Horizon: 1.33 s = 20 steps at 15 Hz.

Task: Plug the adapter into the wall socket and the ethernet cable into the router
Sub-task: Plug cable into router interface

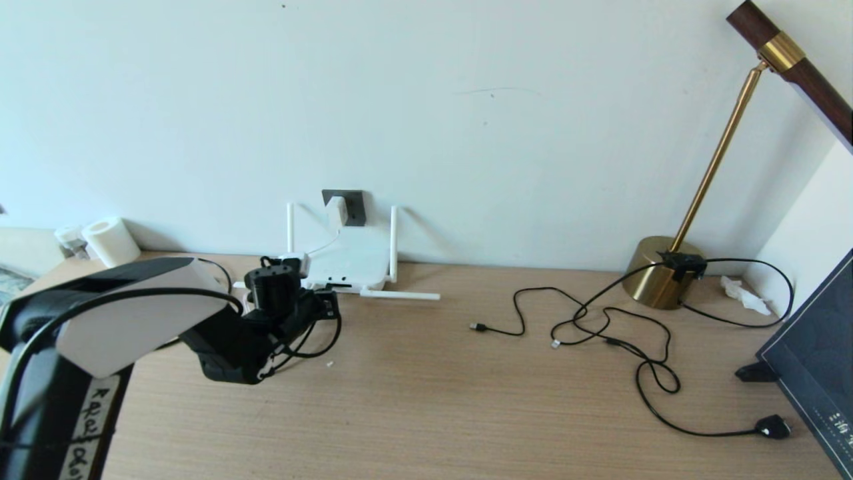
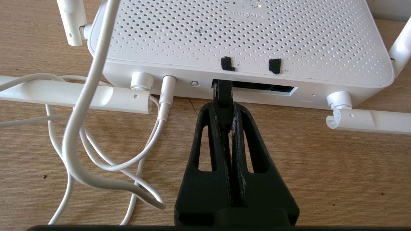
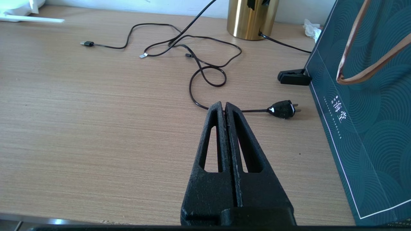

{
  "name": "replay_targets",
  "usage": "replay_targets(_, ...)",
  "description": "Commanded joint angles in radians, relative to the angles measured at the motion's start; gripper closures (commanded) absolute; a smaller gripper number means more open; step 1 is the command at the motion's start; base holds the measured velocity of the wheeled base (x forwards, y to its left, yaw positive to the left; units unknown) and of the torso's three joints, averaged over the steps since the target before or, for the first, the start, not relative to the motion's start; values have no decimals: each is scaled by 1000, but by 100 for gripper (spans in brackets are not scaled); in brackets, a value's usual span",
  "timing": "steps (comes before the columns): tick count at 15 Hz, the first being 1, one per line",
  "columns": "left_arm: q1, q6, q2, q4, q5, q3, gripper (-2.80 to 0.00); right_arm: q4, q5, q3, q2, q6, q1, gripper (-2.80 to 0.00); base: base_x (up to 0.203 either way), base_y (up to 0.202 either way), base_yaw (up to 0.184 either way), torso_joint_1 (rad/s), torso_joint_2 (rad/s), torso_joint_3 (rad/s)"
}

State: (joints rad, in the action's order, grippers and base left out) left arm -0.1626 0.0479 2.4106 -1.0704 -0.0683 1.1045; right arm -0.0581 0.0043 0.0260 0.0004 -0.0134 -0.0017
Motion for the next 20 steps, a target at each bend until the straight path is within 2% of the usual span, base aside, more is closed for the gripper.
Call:
replay_targets(1,0,1,2,-8,-1,3,0,0,0,0,0,0,0,0,0,0,0,0,0,0)
replay_targets(20,0,0,28,-2,-1,45,0,0,0,0,0,0,0,0,0,0,0,0,0,0)
